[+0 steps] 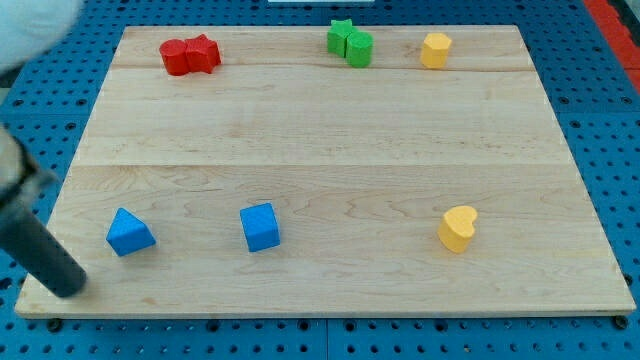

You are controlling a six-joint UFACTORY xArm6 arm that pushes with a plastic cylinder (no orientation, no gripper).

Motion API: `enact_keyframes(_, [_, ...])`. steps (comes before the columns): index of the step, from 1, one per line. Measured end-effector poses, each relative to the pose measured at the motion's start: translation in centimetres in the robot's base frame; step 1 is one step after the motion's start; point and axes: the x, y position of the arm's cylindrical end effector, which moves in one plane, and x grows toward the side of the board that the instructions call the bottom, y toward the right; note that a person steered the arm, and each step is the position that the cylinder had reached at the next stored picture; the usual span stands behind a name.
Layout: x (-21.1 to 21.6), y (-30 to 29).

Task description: Push blue triangle into blue cube

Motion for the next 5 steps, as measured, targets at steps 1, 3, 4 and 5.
enact_keyframes(1, [-4.1,0.5])
enact_keyframes(3, [-3.7,12.8])
enact_keyframes(4, [-3.4,15.7])
enact_keyframes(5, [1.2,14.6])
